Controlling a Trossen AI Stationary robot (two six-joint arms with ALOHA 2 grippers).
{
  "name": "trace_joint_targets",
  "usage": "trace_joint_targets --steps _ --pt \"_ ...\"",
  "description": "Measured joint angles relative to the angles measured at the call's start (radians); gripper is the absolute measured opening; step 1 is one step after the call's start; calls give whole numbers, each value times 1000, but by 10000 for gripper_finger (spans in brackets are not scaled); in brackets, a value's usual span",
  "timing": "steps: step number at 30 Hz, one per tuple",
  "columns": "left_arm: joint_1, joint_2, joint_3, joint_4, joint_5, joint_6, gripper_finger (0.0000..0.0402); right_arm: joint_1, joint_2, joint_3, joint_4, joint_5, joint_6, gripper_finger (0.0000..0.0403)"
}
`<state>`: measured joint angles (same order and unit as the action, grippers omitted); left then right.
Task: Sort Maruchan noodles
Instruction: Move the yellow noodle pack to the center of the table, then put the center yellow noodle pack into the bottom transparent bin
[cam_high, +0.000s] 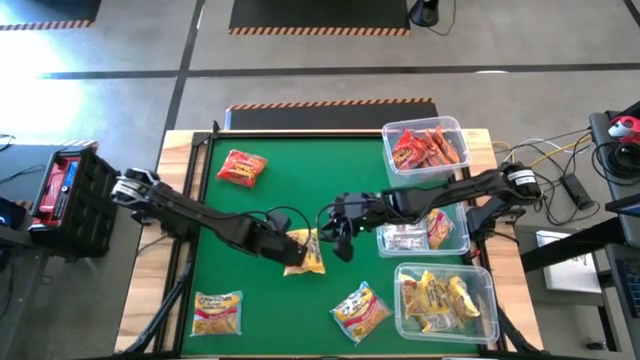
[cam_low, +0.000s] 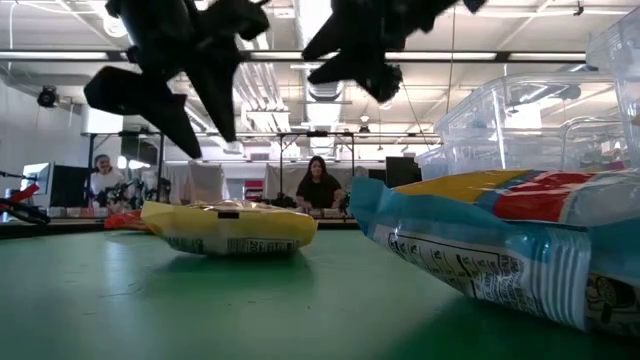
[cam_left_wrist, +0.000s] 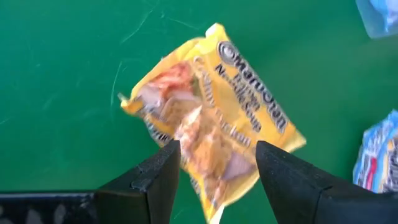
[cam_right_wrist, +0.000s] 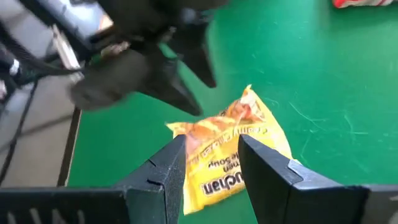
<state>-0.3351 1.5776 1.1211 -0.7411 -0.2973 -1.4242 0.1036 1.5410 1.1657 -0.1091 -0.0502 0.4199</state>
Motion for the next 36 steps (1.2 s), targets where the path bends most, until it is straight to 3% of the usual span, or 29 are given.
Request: trace_joint_targets --steps 3,7,13,16,23,36 --pt "-20 -63 -50 3 15 -10 194 -6 0 -79 87 50 81 135" --pt "-74 -159 -173 73 -2 -146 194 -9 0 -141 104 86 178 127" --pt "-137 -260 -425 481 -183 -343 194 -8 0 -159 144 84 216 108" --pt "-140 -262 -495 593 -242 -415 194 -8 0 -147 144 86 217 100" --pt "-146 -243 -495 658 -169 -320 194 -4 113 -54 127 89 246 98" --pt "-175 -243 -519 599 -171 -317 194 -4 311 230 -235 52 254 98"
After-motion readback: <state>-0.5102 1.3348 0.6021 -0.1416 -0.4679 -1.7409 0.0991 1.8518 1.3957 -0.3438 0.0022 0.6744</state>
